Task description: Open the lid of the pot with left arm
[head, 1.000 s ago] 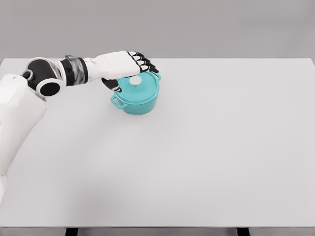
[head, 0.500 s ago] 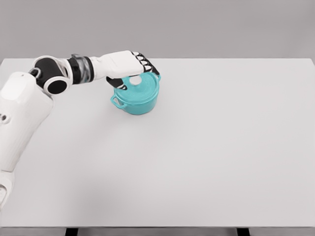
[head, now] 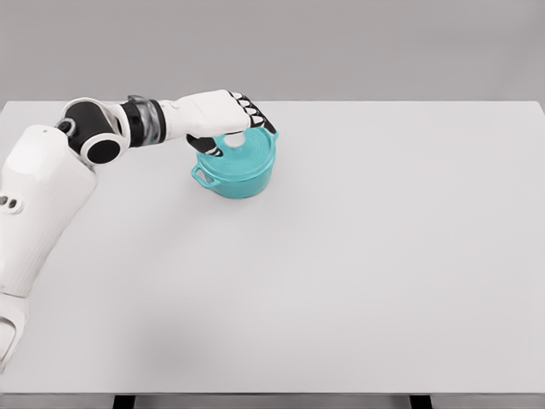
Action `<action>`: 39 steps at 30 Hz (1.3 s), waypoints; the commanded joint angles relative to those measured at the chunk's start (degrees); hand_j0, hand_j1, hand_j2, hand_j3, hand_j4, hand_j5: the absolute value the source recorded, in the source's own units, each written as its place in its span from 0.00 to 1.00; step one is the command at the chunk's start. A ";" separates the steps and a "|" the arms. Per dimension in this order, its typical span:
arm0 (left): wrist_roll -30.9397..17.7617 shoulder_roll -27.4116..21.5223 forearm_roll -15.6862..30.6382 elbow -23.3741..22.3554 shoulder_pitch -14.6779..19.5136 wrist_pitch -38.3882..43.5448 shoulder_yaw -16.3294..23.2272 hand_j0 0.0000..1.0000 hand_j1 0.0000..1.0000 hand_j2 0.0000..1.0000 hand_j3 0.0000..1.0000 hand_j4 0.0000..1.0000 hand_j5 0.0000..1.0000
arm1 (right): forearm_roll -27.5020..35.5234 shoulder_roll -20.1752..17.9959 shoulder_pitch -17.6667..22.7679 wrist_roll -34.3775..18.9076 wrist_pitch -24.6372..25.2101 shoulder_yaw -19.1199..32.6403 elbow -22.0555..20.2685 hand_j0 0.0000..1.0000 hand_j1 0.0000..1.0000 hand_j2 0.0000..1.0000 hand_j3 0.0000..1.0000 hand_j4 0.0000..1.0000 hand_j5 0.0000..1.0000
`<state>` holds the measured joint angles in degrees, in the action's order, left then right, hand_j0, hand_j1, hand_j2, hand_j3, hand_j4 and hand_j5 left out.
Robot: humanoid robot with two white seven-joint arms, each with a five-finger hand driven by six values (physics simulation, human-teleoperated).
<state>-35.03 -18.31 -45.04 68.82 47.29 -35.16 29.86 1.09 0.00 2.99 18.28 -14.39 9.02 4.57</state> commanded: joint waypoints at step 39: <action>0.03 0.47 -1.98 -2.37 0.00 0.16 -0.15 0.75 0.75 0.75 0.75 0.75 0.75 | 0.05 0.00 0.00 0.00 -0.02 -0.05 0.00 1.00 1.00 1.00 1.00 1.00 1.00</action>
<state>-35.03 -17.74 -47.24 66.44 47.29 -35.16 29.85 1.10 0.00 3.08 18.28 -14.39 9.00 4.57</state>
